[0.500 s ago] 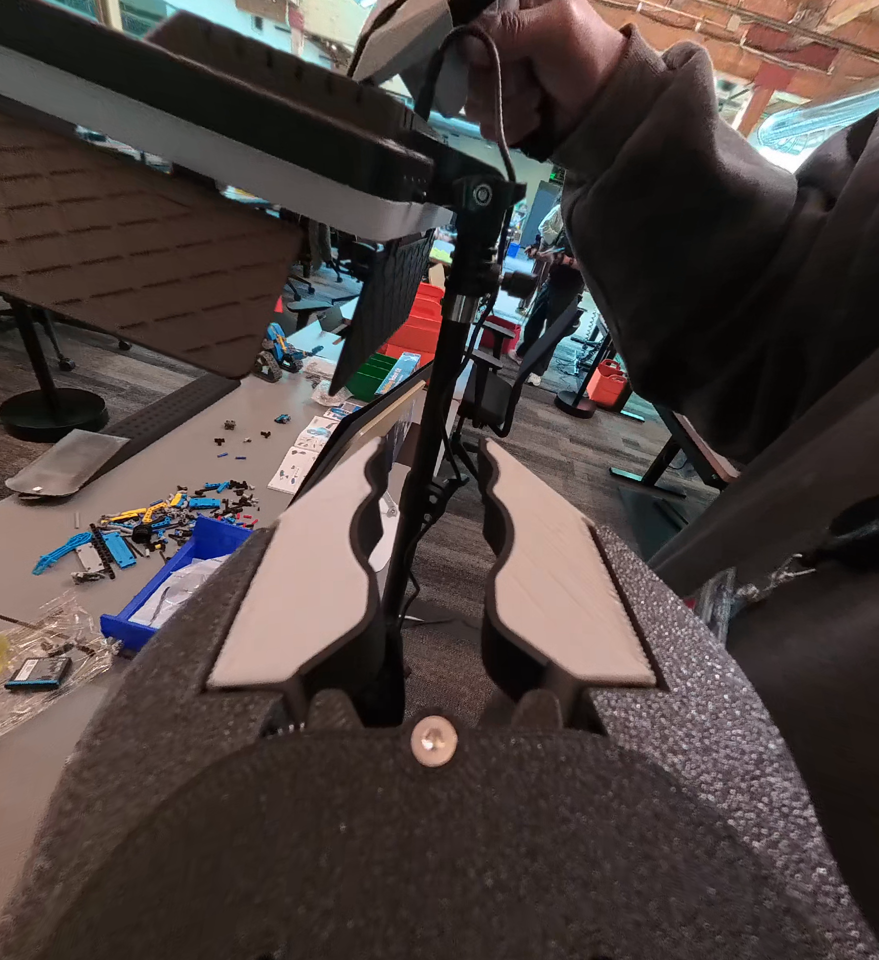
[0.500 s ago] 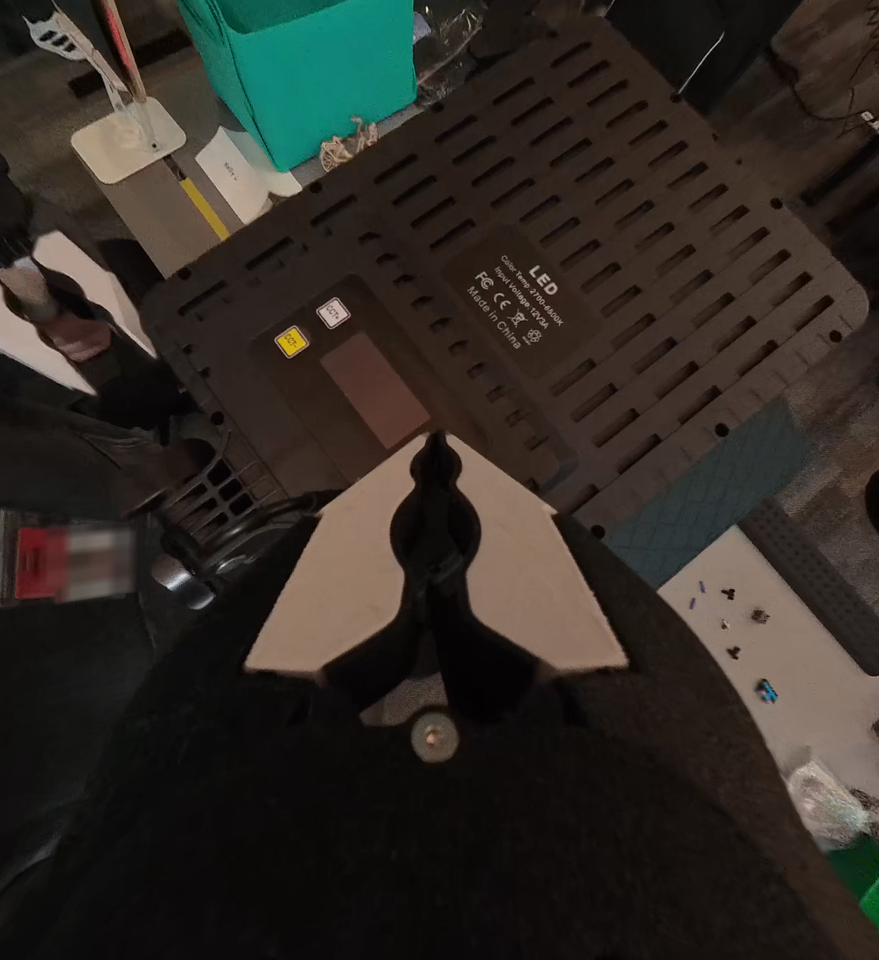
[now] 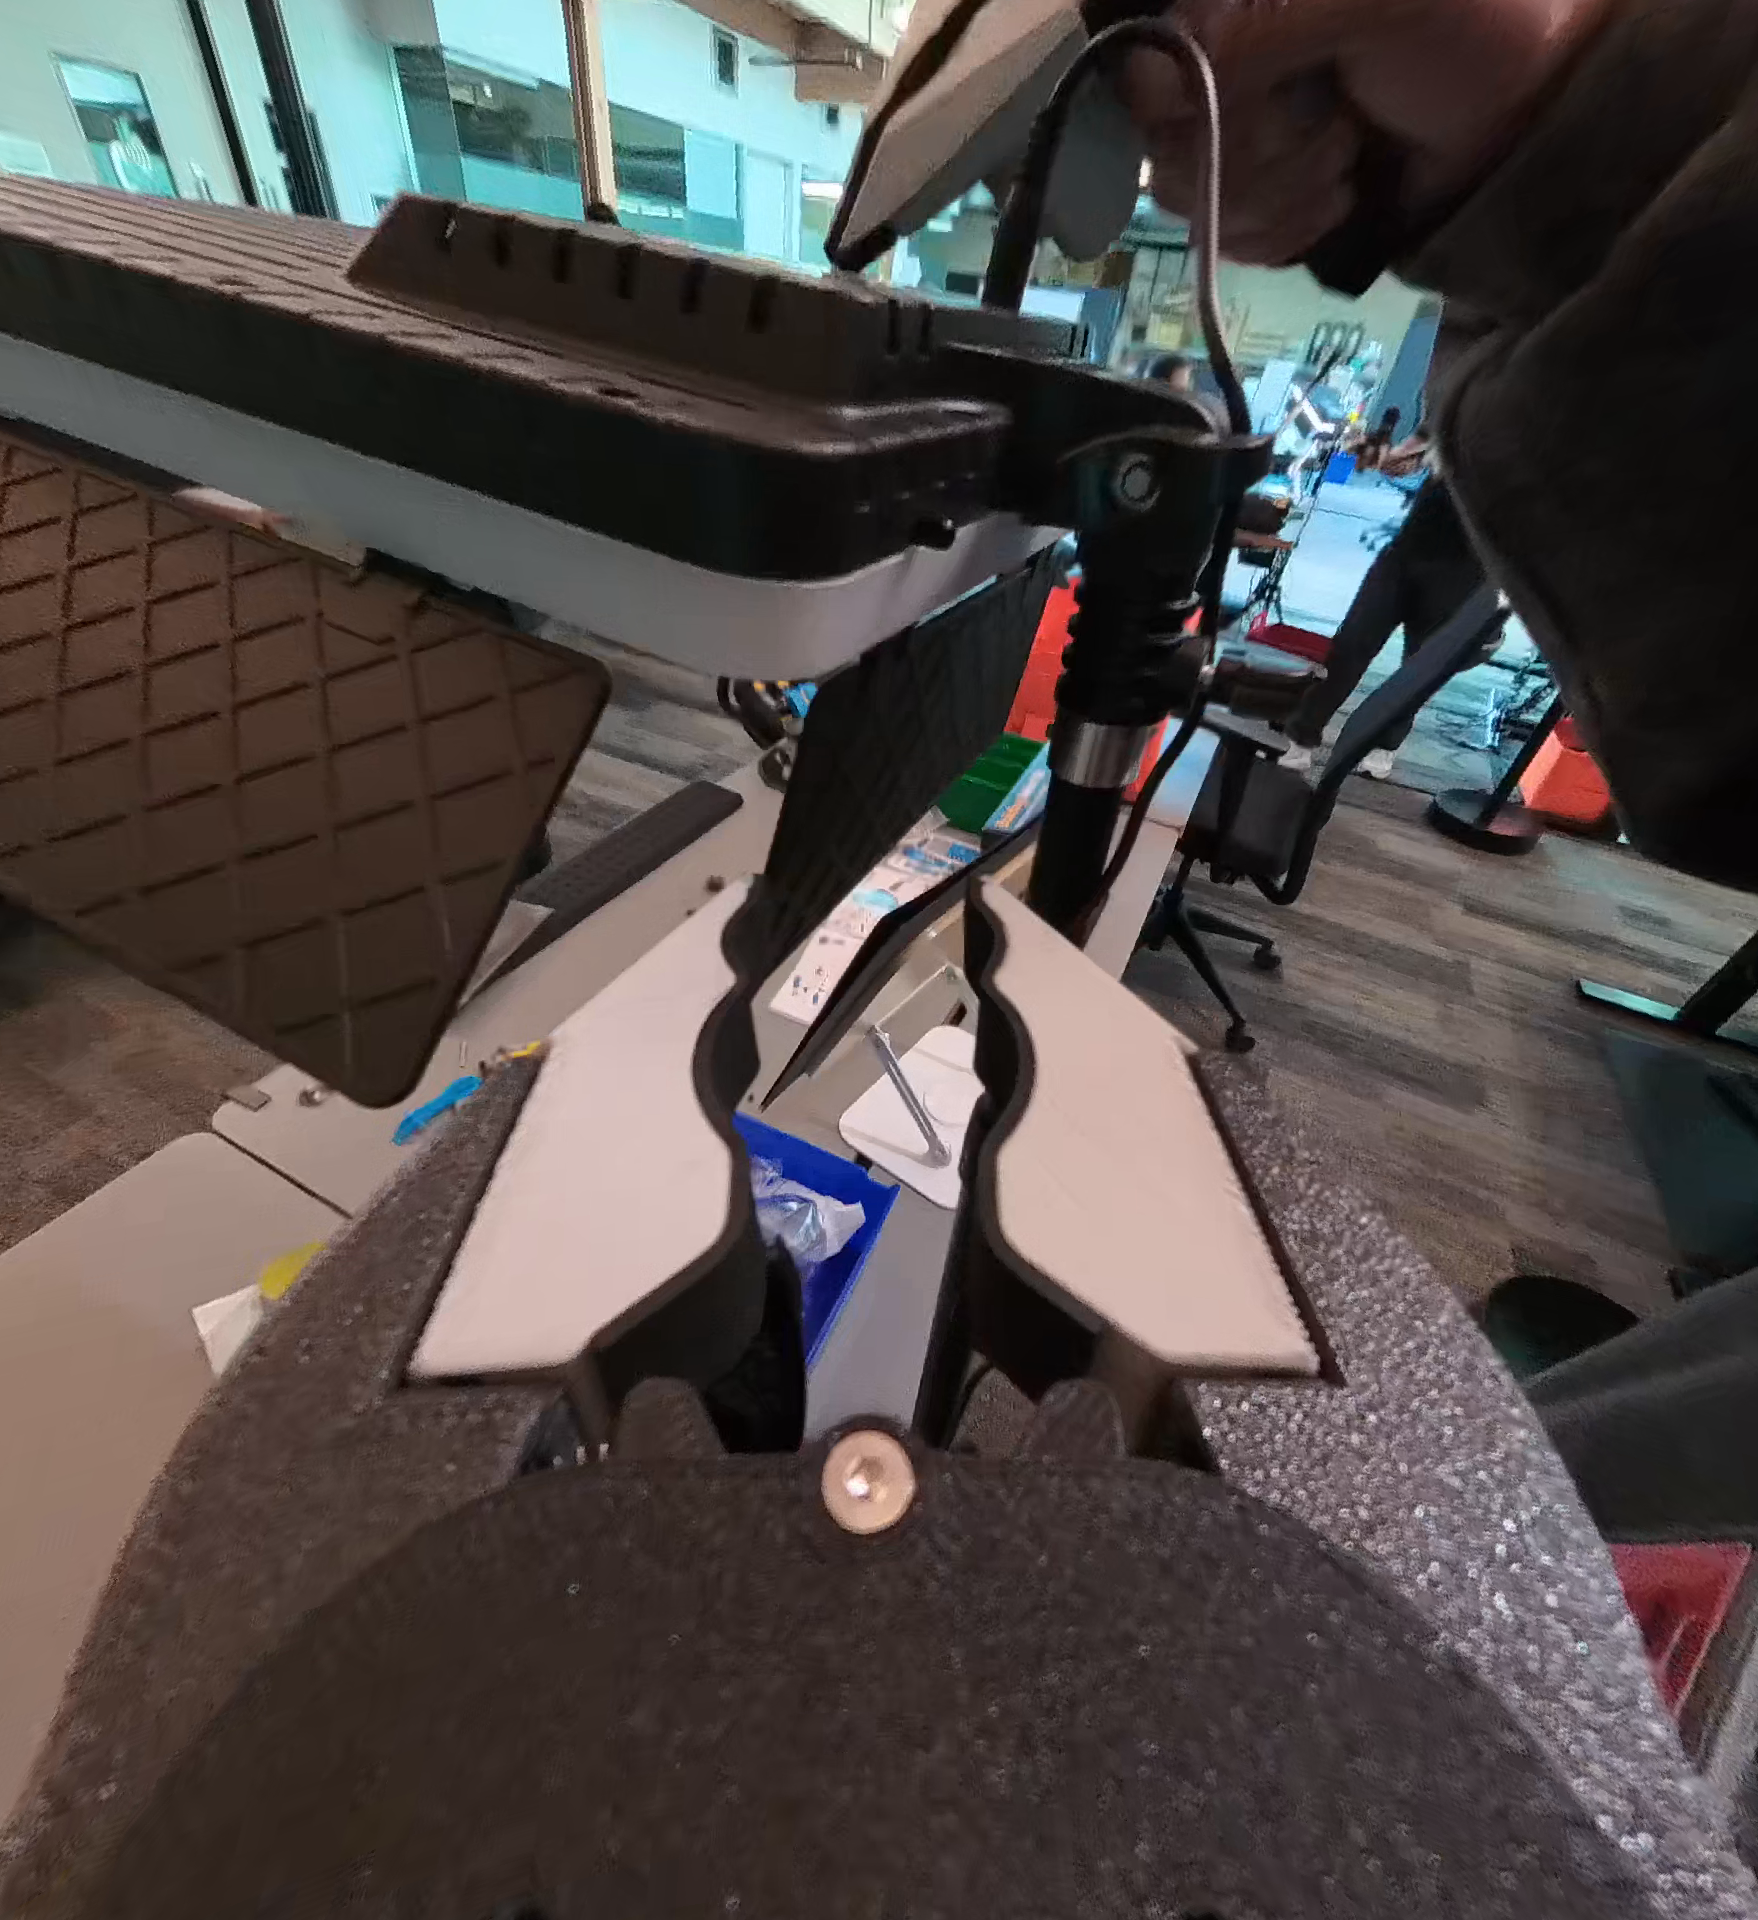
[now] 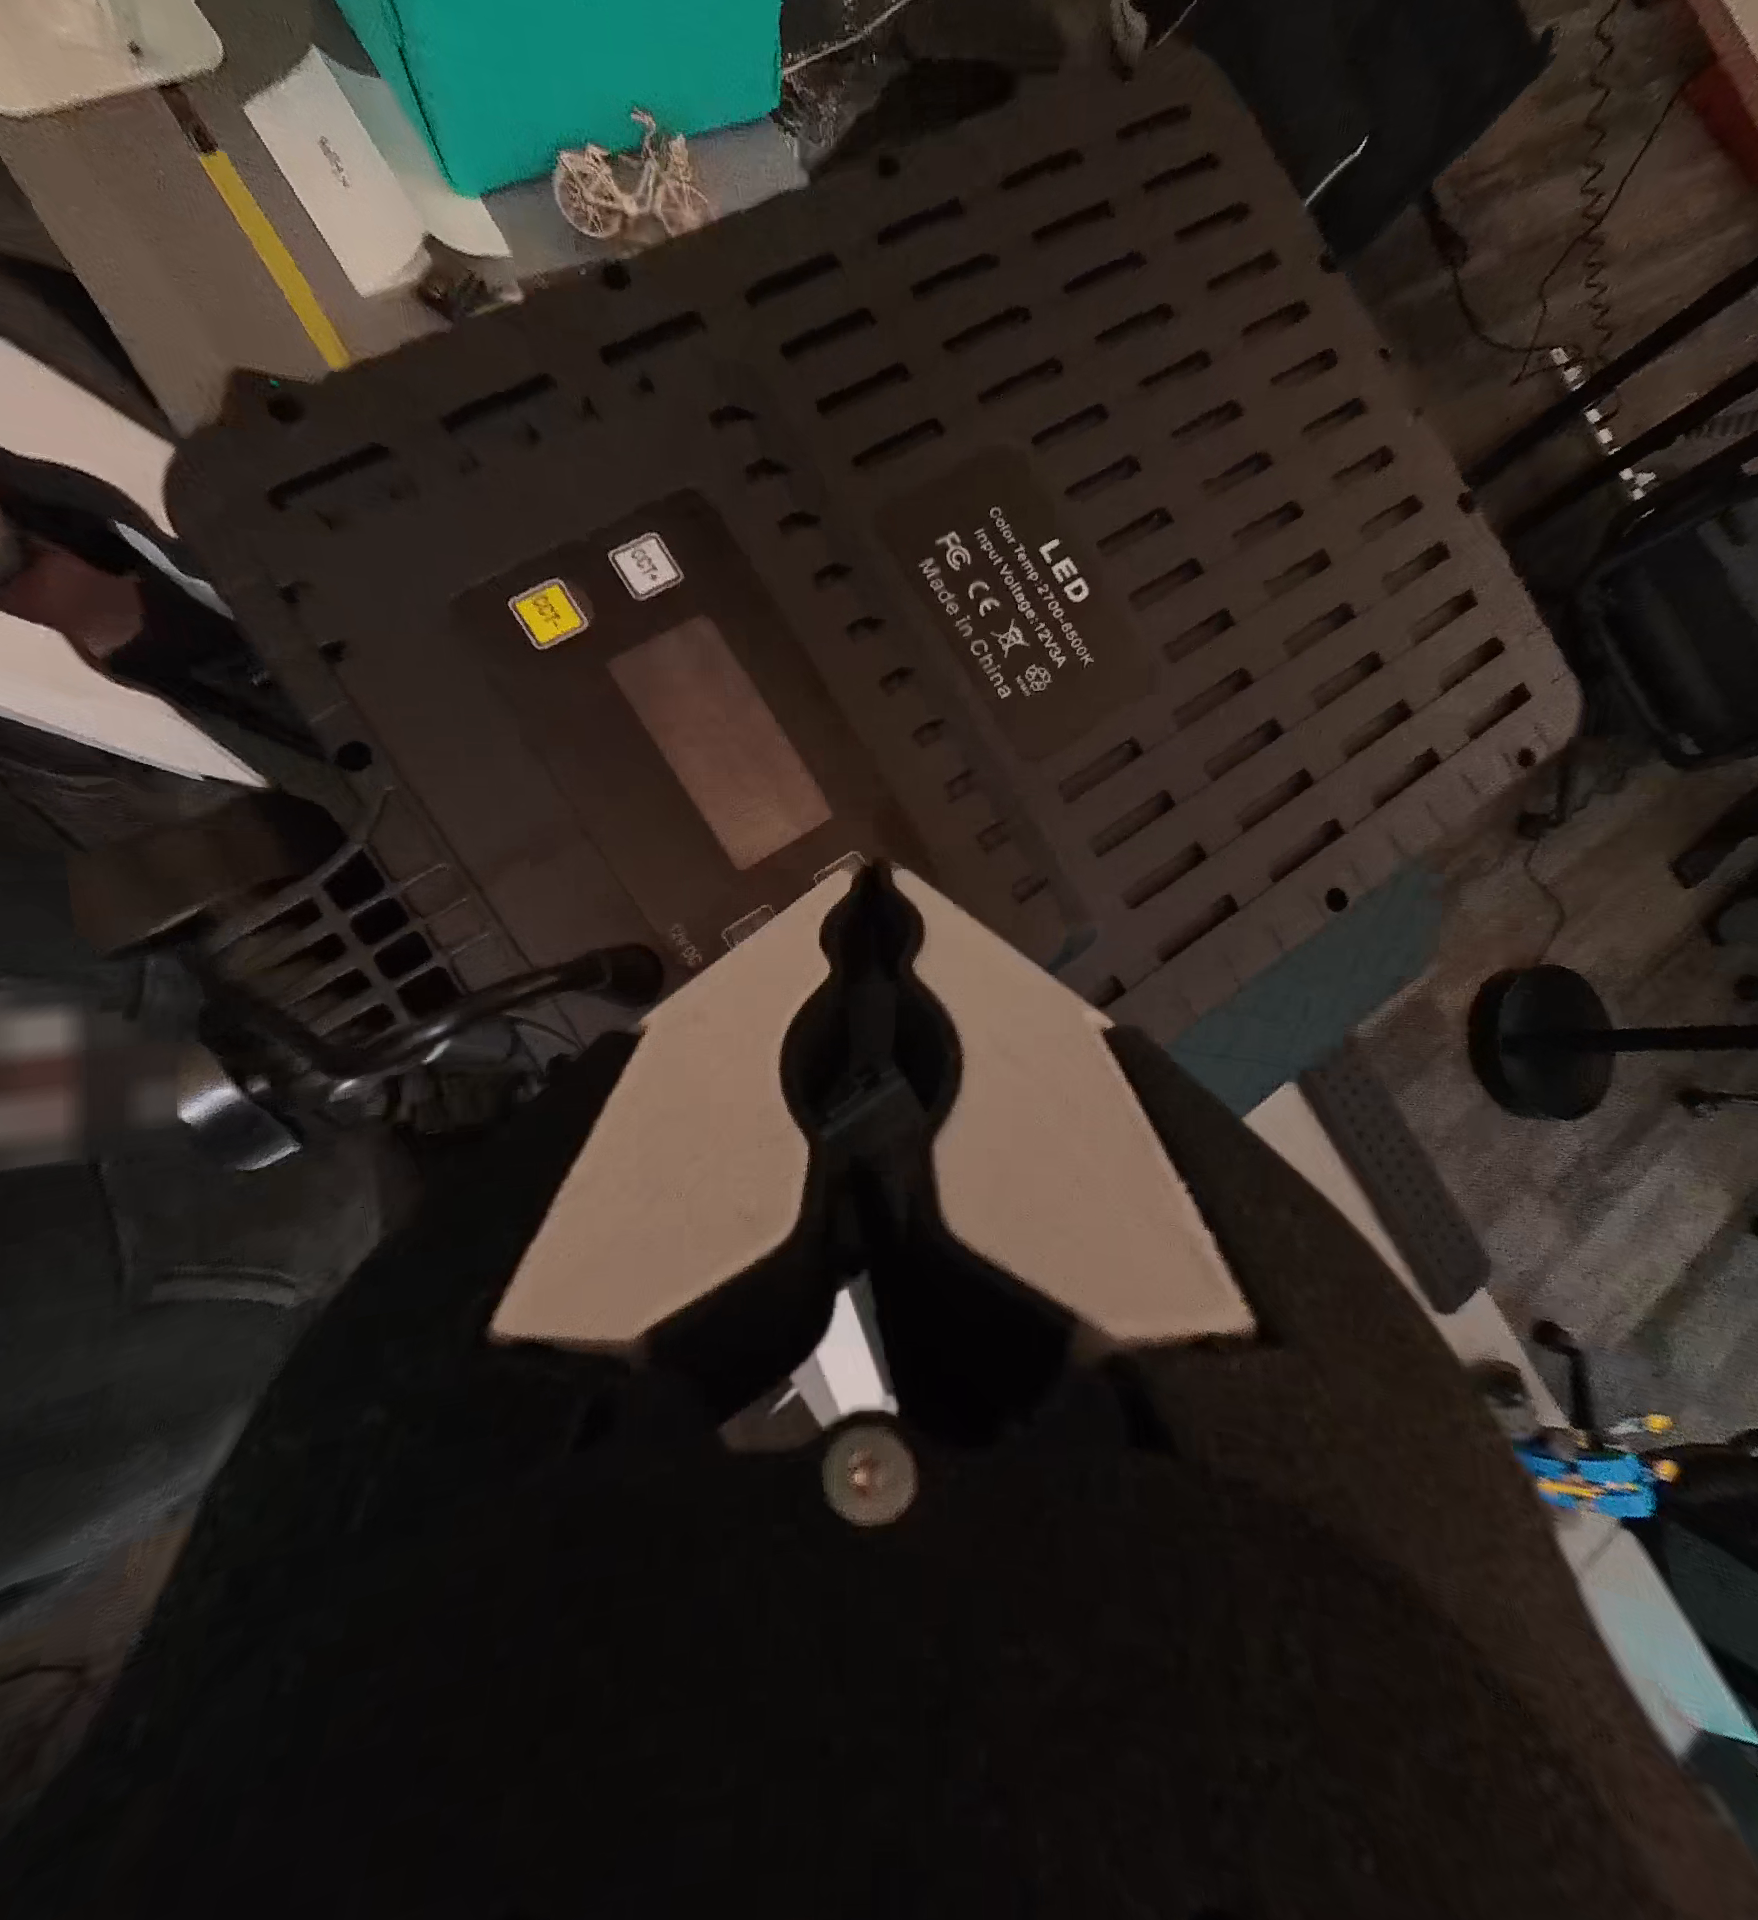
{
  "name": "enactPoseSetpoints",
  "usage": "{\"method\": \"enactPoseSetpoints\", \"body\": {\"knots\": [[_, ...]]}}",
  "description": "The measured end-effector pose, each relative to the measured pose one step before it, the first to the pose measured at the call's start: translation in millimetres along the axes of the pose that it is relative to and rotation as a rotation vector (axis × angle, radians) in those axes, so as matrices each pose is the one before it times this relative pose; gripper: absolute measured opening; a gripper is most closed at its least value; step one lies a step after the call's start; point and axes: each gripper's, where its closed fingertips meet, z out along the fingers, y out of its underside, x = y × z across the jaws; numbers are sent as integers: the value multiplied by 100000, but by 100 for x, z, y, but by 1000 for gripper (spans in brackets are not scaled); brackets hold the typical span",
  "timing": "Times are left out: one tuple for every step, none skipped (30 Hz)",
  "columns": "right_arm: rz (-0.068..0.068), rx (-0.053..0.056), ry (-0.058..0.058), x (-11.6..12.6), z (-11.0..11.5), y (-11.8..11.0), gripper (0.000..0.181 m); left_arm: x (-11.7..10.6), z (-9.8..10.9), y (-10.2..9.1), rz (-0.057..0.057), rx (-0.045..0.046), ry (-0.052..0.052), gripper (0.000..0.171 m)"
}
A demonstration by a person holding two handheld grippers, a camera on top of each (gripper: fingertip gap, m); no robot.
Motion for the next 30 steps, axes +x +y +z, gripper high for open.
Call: {"method": "enactPoseSetpoints", "body": {"knots": [[-2198, -1240, 2139, 58, 37, -95, 0, -16, 140, 131, 34, -1145, 139, 37], [-563, -748, 1081, 34, 53, -145, 0, -26, 91, 24, 182, -100, -270, 37], [-147, -474, 347, 69, 32, -91, 0, -117, 47, -15, 374, 251, -941, 38], [-221, -228, -227, 55, -4, 2, 0, -36, 41, 40, 411, -10, -310, 37], [648, 272, -879, 19, -23, -11, 0, 0, 8, -2, -158, 218, 137, 37], [596, 477, -830, -37, -2, -33, 0, -29, -25, -14, -550, 164, 34, 37], [-370, 267, -154, -39, -47, -10, 0, -16, -33, 2, -314, -5, -55, 36], [-337, -3, 193, -20, -82, -47, 0, -26, -23, 48, -3, -259, -274, 36], [-290, -156, 122, -3, -83, -24, 0, -95, 17, 99, 150, -529, -750, 36], [-452, -193, 840, 130, -153, 6, 0, -62, 28, 111, 414, -542, -580, 35], [-266, 244, 873, 213, -212, -34, 0, -13, 23, 101, 459, -375, -256, 36], [216, 809, 542, 192, -266, -119, 0, -4, 21, 55, 325, -180, -226, 36], [426, 809, -53, 117, -249, -131, 0, -5, 10, 30, 131, 18, -247, 36], [300, 898, -967, -101, -191, -158, 0, -25, 19, -1, 4, 68, -213, 36], [-64, 722, -1057, -188, -107, -133, 0, -11, 20, 14, 29, -48, -79, 36], [-533, -198, -478, -164, 1, 13, 0, -13, 22, -5, 58, -69, 0, 36], [-646, -875, -72, -109, 82, 129, 0, 19, 10, -22, 28, 4, 93, 36], [-517, -848, 225, -35, 104, 152, 0, 8, 16, -24, -2, 10, 92, 36], [-178, -244, -13, -20, 47, 73, 0, -6, 14, -3, 15, 12, -79, 36], [350, 145, -738, -101, 29, 18, 0, -33, 31, 24, 72, 20, -272, 35], [348, 110, -533, -59, 21, 20, 0, -64, 17, 35, 223, -50, -443, 35], [52, 42, 5, 11, 22, 43, 0, -109, 31, 59, 381, -173, -700, 35], [19, -189, -90, -15, 40, 76, 0, -167, 27, 76, 552, -378, -1081, 32], [101, -223, -479, -74, 58, 72, 0, -246, 52, 137, 706, -653, -1541, 29], [-41, -131, -235, -61, 70, 56, 0, -299, 74, 166, 806, -762, -1816, 27], [-220, -193, -164, -62, 62, 42, 0, -257, 80, 148, 844, -555, -1467, 26], [-158, -183, -218, -66, 55, 20, 0, -159, 62, 82, 817, -96, -822, 26], [-127, -160, 54, -14, 28, 9, 0, -80, 58, 25, 671, 199, -310, 25], [-225, -51, 84, -15, -9, -22, 0, -52, 61, 23, 384, 215, -30, 23], [-154, 246, 47, -2, -59, -81, 0, -39, 66, 24, 120, 115, 99, 21]]}}
